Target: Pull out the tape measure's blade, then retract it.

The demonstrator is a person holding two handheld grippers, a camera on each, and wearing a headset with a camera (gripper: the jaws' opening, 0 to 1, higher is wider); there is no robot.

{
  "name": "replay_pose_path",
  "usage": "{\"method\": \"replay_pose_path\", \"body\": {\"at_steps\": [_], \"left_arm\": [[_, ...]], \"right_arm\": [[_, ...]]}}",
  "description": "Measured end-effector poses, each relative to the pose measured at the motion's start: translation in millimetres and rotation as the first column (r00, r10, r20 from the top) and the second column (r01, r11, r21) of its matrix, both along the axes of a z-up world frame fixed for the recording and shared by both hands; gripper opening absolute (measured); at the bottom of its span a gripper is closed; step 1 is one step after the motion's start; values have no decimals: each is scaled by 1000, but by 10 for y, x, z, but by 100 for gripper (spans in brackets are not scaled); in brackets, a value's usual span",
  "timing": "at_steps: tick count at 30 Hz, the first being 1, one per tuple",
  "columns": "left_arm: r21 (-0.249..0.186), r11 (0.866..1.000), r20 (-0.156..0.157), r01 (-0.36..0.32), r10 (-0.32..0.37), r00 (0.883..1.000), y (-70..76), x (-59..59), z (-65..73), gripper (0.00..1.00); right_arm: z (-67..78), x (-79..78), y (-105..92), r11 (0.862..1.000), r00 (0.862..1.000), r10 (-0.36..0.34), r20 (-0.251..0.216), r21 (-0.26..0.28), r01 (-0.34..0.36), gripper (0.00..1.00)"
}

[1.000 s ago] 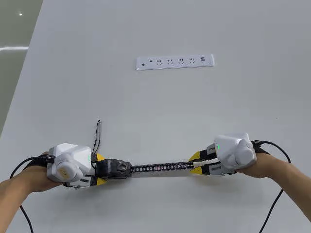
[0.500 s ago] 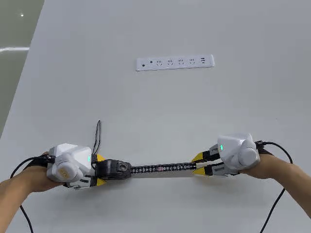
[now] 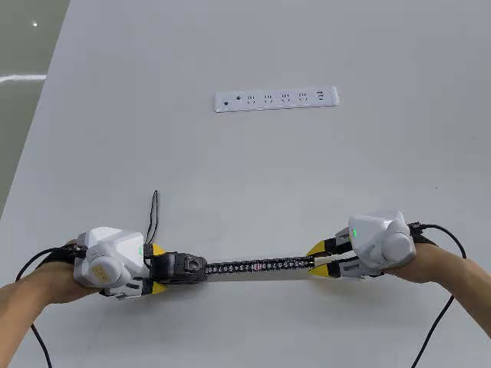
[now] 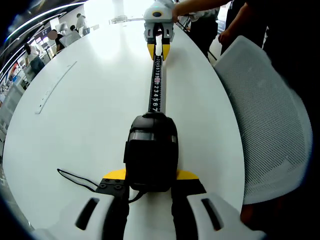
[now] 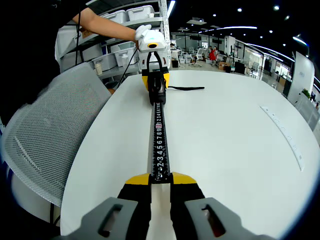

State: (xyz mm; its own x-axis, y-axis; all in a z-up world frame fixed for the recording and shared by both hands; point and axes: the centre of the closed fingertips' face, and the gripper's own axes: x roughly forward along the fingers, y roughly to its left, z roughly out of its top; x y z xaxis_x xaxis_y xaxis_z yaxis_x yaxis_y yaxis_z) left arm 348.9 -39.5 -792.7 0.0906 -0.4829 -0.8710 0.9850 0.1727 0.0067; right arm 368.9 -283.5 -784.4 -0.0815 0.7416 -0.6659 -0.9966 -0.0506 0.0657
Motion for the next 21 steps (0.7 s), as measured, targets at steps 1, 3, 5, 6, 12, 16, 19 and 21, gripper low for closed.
{"method": "replay_pose_path", "body": {"at_steps": [1,3,5,6,12,16,19,21], "left_arm": [[0,1000,0,-1,1,1000,1,1,-3,29],[0,1000,-1,-1,1,1000,3,1,-6,28],[1,1000,-1,0,0,1000,4,1,-10,29],[1,1000,-1,1,-1,1000,4,2,-12,28],[4,1000,-3,2,-2,1000,-5,0,-3,28],[7,1000,-3,4,-4,1000,-17,-3,13,28],[10,1000,-4,5,-5,1000,-15,1,6,28],[11,1000,-5,7,-6,1000,-15,3,4,28]], "right_arm": [[-1,1,-6,1000,1000,0,0,-1,0,11],[9,1,-17,1000,1000,-1,0,-1,1,11],[-3,8,-35,1000,1000,-1,0,-2,1,11],[1,7,-41,1000,1000,-1,0,-3,1,11],[12,7,-83,1000,1000,-4,-4,-4,4,11],[7,11,-109,1000,1000,-4,-4,-8,4,11],[6,14,-129,1000,1000,-5,-5,-9,5,11],[16,11,-135,1000,1000,-6,-7,-8,6,11]]}}
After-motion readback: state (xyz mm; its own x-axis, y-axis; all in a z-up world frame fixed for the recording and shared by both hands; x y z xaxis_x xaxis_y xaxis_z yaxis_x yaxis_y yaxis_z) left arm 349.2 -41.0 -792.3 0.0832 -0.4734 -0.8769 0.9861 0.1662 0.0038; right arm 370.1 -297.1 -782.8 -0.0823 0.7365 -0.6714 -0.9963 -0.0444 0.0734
